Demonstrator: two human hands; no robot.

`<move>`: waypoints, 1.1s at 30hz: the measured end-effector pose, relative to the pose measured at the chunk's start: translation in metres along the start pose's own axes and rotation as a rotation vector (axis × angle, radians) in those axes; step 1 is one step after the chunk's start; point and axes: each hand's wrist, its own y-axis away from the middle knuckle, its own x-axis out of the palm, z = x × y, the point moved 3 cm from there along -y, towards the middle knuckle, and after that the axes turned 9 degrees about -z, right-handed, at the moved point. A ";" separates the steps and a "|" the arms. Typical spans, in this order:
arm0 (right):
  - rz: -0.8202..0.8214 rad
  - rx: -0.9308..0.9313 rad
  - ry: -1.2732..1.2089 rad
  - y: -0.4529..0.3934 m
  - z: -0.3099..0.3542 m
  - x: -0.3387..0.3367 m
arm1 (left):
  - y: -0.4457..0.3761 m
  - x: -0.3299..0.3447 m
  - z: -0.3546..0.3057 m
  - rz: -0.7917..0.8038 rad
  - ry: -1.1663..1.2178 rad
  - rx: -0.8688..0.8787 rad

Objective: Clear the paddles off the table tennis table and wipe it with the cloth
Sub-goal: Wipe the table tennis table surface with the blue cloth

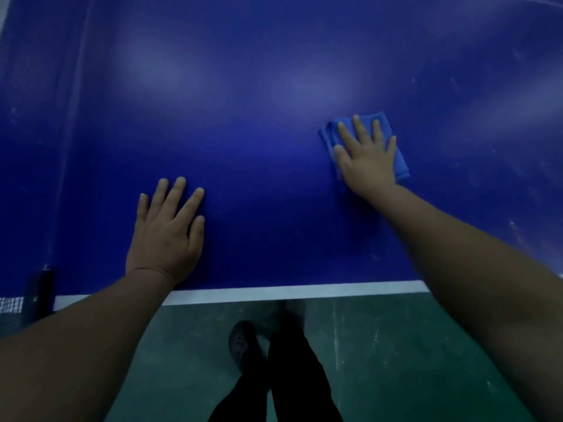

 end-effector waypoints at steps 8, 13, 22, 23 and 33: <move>0.006 -0.270 -0.043 0.209 0.018 0.006 | -0.001 0.003 0.000 -0.026 0.010 0.002; -0.023 0.731 0.001 0.169 -0.114 -0.016 | -0.001 0.002 -0.003 -0.034 0.006 0.004; 0.009 -0.261 -0.059 0.213 0.067 0.014 | -0.001 0.001 -0.007 -0.024 -0.005 -0.009; 0.032 -0.323 -0.063 0.212 0.050 0.013 | -0.002 0.001 -0.008 -0.027 -0.007 -0.008; 0.017 0.534 -0.010 0.161 -0.094 -0.004 | -0.003 0.001 -0.011 -0.013 -0.085 0.005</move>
